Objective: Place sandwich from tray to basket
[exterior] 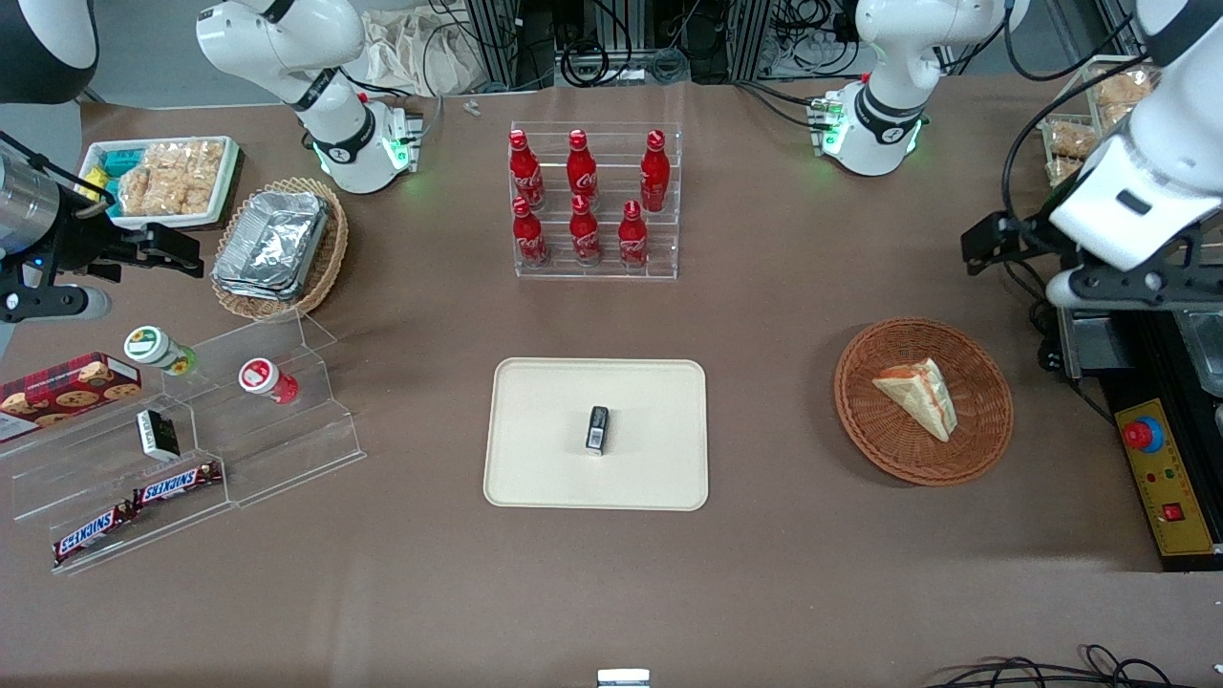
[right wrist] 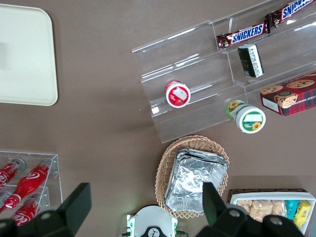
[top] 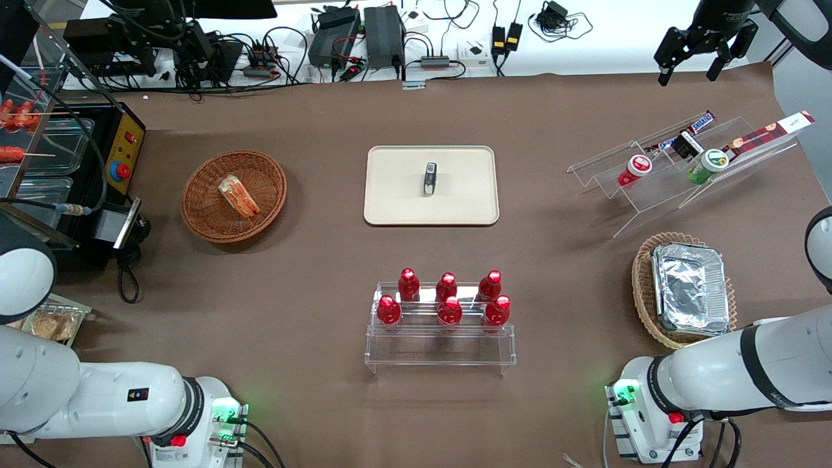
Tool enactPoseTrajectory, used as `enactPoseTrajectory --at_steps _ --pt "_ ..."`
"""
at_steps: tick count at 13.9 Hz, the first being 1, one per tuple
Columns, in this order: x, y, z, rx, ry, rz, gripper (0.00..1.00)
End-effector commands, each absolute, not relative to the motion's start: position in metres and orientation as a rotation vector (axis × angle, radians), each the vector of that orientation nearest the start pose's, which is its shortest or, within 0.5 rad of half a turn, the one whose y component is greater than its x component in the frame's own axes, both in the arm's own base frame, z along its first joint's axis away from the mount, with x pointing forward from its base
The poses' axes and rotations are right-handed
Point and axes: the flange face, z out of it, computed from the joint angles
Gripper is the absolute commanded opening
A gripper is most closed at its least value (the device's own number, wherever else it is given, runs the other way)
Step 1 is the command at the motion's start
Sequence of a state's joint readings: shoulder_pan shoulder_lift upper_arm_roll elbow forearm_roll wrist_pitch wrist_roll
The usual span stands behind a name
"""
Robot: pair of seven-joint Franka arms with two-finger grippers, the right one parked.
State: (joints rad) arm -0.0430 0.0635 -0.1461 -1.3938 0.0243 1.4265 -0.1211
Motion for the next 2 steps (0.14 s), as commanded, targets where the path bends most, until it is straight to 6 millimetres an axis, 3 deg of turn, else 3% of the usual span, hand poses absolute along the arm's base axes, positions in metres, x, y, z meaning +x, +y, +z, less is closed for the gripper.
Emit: enactPoseTrajectory --at_steps 1,2 --pt "0.5413 -0.0974 0.6673 -3.115 0.155 0.060 1.00" --pt "0.5399 -0.0983 0.6688 -3.116 0.155 0.058 1.00"
